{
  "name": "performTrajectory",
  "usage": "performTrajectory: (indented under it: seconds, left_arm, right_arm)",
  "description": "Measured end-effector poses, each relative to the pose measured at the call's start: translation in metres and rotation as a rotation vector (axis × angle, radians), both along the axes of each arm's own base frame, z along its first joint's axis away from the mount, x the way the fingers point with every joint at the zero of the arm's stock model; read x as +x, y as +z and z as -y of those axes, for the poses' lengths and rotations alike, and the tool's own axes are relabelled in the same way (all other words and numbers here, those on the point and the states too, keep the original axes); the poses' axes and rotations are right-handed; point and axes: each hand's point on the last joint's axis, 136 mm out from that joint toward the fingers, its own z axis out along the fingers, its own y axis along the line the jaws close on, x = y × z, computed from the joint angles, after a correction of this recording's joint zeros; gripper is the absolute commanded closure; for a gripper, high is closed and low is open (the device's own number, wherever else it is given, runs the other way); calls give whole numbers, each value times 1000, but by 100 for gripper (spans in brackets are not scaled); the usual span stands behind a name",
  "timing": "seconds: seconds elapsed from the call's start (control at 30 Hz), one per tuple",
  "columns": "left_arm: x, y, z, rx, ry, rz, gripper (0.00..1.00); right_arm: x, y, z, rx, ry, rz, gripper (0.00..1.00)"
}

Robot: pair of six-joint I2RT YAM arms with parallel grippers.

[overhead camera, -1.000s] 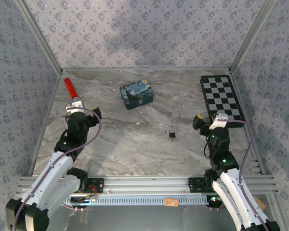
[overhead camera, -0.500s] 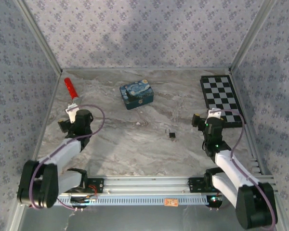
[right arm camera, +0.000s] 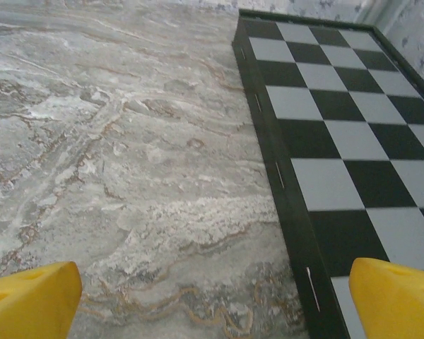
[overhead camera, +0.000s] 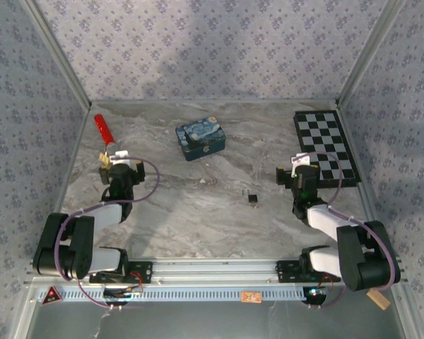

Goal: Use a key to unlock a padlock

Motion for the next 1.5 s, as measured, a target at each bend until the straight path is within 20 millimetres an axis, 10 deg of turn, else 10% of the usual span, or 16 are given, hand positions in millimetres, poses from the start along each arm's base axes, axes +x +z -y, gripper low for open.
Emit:
performTrajectory:
  seconds: [0.5,0.97,1.5]
  left_arm:
    - [19,-40,-1,-38,-129,-53,0]
    - [32,-29,-4,-107,-126,-28,0]
    - [32,-29,-3,-108,-129,-28,0]
  right_arm:
    - [19,5,16,52,64,79,1]
    - [22,-35,17,151,101,-6,1]
    - [37,-22,23,124,41,18,1]
